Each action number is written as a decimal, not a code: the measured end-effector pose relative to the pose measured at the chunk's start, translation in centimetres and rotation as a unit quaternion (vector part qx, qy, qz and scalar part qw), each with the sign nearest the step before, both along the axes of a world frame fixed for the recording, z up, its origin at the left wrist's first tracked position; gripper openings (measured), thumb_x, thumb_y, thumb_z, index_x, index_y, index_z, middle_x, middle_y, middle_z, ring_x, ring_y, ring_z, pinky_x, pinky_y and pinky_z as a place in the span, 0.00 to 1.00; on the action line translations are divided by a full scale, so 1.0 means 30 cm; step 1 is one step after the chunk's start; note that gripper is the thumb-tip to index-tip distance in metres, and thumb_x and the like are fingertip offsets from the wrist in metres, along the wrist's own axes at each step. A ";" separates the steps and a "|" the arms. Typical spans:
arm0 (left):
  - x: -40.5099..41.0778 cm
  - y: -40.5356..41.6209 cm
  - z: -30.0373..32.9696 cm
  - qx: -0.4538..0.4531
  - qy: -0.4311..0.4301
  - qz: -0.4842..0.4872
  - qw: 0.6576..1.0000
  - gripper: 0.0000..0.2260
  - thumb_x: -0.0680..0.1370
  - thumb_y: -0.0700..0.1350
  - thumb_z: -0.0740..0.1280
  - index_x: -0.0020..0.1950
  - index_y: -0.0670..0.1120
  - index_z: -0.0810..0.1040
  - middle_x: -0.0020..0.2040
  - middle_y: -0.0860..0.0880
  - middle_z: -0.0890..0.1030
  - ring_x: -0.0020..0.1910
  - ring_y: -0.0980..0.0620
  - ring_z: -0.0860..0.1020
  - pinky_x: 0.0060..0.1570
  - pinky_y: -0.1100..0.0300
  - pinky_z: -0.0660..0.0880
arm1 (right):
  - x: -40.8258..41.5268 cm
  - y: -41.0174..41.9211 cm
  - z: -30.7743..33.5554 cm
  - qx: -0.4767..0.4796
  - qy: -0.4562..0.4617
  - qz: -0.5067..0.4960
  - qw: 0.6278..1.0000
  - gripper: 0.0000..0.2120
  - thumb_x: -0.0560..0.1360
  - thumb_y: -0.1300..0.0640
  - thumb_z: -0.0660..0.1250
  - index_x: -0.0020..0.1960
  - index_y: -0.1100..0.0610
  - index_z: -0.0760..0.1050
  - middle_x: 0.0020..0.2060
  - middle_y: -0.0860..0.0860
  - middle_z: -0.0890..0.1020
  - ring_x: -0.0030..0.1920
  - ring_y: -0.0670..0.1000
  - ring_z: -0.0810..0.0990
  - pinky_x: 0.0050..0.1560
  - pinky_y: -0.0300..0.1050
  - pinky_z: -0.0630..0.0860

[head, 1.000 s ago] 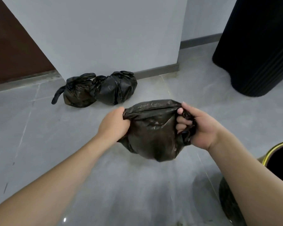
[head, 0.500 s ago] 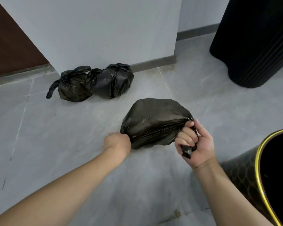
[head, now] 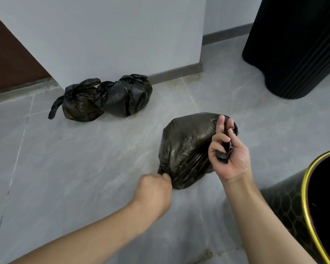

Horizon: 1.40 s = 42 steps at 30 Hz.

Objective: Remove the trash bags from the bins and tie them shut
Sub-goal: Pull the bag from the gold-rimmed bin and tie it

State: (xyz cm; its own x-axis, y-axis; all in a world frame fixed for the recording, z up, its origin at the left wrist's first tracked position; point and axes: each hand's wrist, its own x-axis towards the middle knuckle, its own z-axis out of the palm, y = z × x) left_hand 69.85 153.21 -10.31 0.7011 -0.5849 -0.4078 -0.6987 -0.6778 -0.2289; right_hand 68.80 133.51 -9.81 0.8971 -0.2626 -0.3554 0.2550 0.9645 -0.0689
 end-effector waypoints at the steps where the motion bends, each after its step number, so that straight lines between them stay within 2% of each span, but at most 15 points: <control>1: -0.021 -0.001 0.012 -0.020 0.006 -0.024 1.000 0.10 0.74 0.38 0.57 0.55 0.43 0.70 0.51 0.42 0.79 0.47 0.43 0.79 0.38 0.55 0.63 | 0.004 -0.001 0.002 -0.017 0.018 0.002 1.000 0.11 0.80 0.58 0.56 0.53 0.50 0.76 0.58 0.50 0.82 0.27 0.41 0.73 0.21 0.32 0.60; 5: -0.040 0.050 0.029 -0.074 0.035 -0.097 0.992 0.10 0.71 0.38 0.56 0.49 0.45 0.72 0.42 0.44 0.79 0.38 0.44 0.78 0.33 0.55 0.62 | 0.015 -0.010 -0.001 -0.151 0.109 0.008 0.982 0.13 0.82 0.59 0.53 0.59 0.49 0.74 0.62 0.52 0.80 0.30 0.45 0.75 0.22 0.34 0.62; 8: -0.017 0.083 0.028 -0.129 0.059 -0.171 0.975 0.03 0.68 0.41 0.65 0.38 0.47 0.72 0.30 0.49 0.76 0.26 0.46 0.74 0.27 0.58 0.67 | 0.019 0.011 -0.004 -0.242 0.145 0.027 0.959 0.13 0.82 0.61 0.53 0.59 0.51 0.74 0.57 0.53 0.82 0.38 0.48 0.81 0.23 0.35 0.65; 11: -0.017 0.115 0.049 -0.222 0.053 -0.191 0.955 0.05 0.72 0.46 0.66 0.39 0.47 0.72 0.31 0.50 0.73 0.31 0.46 0.71 0.34 0.54 0.71 | 0.010 0.044 -0.003 -0.286 0.156 0.048 0.944 0.13 0.81 0.65 0.54 0.56 0.55 0.74 0.53 0.56 0.83 0.43 0.52 0.83 0.27 0.37 0.74; 13: -0.015 0.133 0.092 -0.271 0.043 -0.171 0.946 0.04 0.72 0.46 0.63 0.42 0.46 0.73 0.34 0.50 0.73 0.33 0.47 0.69 0.36 0.53 0.69 | -0.002 0.051 -0.005 -0.317 0.159 0.052 0.934 0.13 0.80 0.67 0.55 0.57 0.56 0.75 0.53 0.57 0.83 0.44 0.54 0.84 0.38 0.43 0.81; 16: 0.021 0.156 0.135 -0.299 0.038 -0.177 0.937 0.07 0.73 0.44 0.62 0.48 0.44 0.76 0.37 0.51 0.74 0.35 0.48 0.69 0.39 0.53 0.70 | -0.016 0.047 -0.015 -0.382 0.175 0.069 0.905 0.13 0.79 0.68 0.56 0.57 0.57 0.75 0.55 0.56 0.83 0.44 0.54 0.83 0.50 0.51 0.80; 20: 0.104 0.141 0.182 -0.304 0.006 -0.191 0.933 0.08 0.74 0.43 0.61 0.51 0.45 0.77 0.39 0.50 0.75 0.37 0.46 0.72 0.40 0.52 0.71 | -0.026 0.086 -0.019 -0.504 0.175 0.143 0.833 0.15 0.78 0.69 0.56 0.55 0.55 0.76 0.57 0.51 0.83 0.34 0.52 0.80 0.50 0.51 0.78; 23: 0.177 0.122 0.227 -0.280 -0.025 -0.164 0.946 0.09 0.74 0.48 0.61 0.50 0.48 0.78 0.40 0.51 0.77 0.39 0.46 0.74 0.39 0.51 0.72 | -0.032 0.112 -0.012 -0.506 0.173 0.191 0.823 0.15 0.78 0.70 0.56 0.54 0.58 0.77 0.50 0.53 0.85 0.35 0.52 0.78 0.46 0.45 0.77; 25: 0.217 0.107 0.260 -0.271 -0.021 -0.138 0.952 0.10 0.74 0.51 0.60 0.47 0.49 0.78 0.38 0.53 0.78 0.39 0.47 0.75 0.39 0.54 0.71 | -0.039 0.116 -0.012 -0.483 0.174 0.226 0.828 0.14 0.78 0.68 0.57 0.54 0.57 0.79 0.46 0.54 0.85 0.46 0.53 0.82 0.55 0.47 0.78; 27: 0.242 0.089 0.284 -0.279 0.017 -0.110 0.954 0.12 0.75 0.53 0.58 0.47 0.50 0.78 0.36 0.54 0.77 0.39 0.48 0.77 0.38 0.56 0.70 | -0.049 0.113 -0.012 -0.474 0.163 0.262 0.825 0.14 0.76 0.65 0.60 0.55 0.56 0.81 0.48 0.55 0.84 0.52 0.55 0.82 0.59 0.49 0.76; 30: 0.263 0.069 0.291 -0.283 0.099 -0.059 0.952 0.14 0.76 0.50 0.55 0.54 0.51 0.78 0.37 0.58 0.72 0.44 0.51 0.76 0.43 0.57 0.70 | -0.067 0.105 -0.001 -0.471 0.123 0.308 0.817 0.16 0.72 0.59 0.67 0.59 0.55 0.79 0.47 0.54 0.85 0.49 0.51 0.83 0.53 0.43 0.79; 33: 0.276 0.062 0.277 -0.279 0.110 -0.044 0.953 0.14 0.76 0.50 0.54 0.56 0.54 0.76 0.39 0.58 0.73 0.45 0.52 0.75 0.47 0.54 0.71 | -0.071 0.098 -0.004 -0.528 0.107 0.341 0.770 0.21 0.67 0.53 0.73 0.59 0.52 0.78 0.47 0.49 0.86 0.49 0.48 0.84 0.53 0.40 0.77; 35: 0.279 0.062 0.263 -0.291 0.102 -0.042 0.950 0.13 0.75 0.50 0.55 0.55 0.54 0.75 0.40 0.57 0.74 0.45 0.52 0.75 0.46 0.54 0.72 | -0.069 0.092 -0.016 -0.574 0.108 0.350 0.732 0.18 0.68 0.54 0.76 0.56 0.53 0.79 0.47 0.47 0.86 0.49 0.46 0.84 0.54 0.40 0.77; 38: 0.285 0.062 0.232 -0.292 0.048 -0.105 0.949 0.12 0.74 0.46 0.57 0.52 0.53 0.77 0.44 0.56 0.77 0.45 0.53 0.72 0.45 0.58 0.70 | -0.063 0.077 -0.040 -0.660 0.123 0.345 0.655 0.03 0.72 0.61 0.71 0.45 0.61 0.79 0.36 0.49 0.81 0.38 0.46 0.79 0.46 0.43 0.74; 42: 0.296 0.045 0.212 -0.326 0.058 -0.097 0.938 0.10 0.74 0.44 0.61 0.51 0.50 0.79 0.48 0.55 0.75 0.47 0.55 0.68 0.49 0.58 0.69 | -0.054 0.054 -0.037 -0.719 0.158 0.367 0.569 0.06 0.71 0.61 0.63 0.37 0.63 0.71 0.29 0.49 0.72 0.32 0.47 0.70 0.38 0.45 0.69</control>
